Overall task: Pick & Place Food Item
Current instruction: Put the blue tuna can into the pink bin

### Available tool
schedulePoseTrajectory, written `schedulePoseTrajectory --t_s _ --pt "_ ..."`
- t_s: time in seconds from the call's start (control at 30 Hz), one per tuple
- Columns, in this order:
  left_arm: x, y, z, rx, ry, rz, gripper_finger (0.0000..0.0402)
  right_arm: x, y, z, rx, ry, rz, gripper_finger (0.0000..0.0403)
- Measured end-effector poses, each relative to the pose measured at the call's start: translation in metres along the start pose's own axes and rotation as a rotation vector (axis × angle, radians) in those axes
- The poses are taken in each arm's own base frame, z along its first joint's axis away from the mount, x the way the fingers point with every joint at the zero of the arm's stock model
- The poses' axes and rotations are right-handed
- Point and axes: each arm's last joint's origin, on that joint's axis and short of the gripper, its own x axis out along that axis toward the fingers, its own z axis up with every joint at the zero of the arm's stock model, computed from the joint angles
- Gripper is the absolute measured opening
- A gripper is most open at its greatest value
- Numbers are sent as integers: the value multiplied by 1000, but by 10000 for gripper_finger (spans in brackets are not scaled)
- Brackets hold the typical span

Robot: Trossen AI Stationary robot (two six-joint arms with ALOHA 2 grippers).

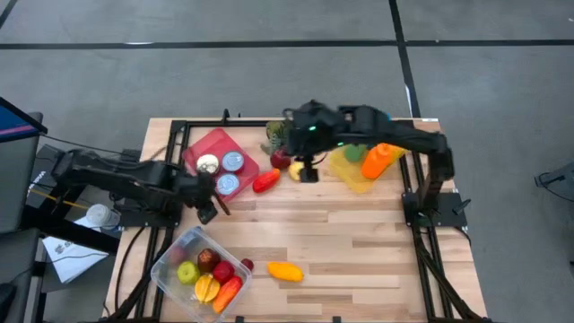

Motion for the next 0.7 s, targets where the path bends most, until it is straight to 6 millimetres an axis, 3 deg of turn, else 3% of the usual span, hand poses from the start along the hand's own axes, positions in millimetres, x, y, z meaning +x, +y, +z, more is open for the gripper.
schedulePoseTrajectory --t_s 0.23,0.4,0.7 --pt "46 -11 3 -35 433 75 211 -61 -3 -11 30 -13 -17 0" --pt "67 -15 4 23 555 88 258 -92 -6 -20 61 -27 -43 0" --pt "74 -14 11 -105 712 -16 331 -109 -6 -32 75 63 -104 0"
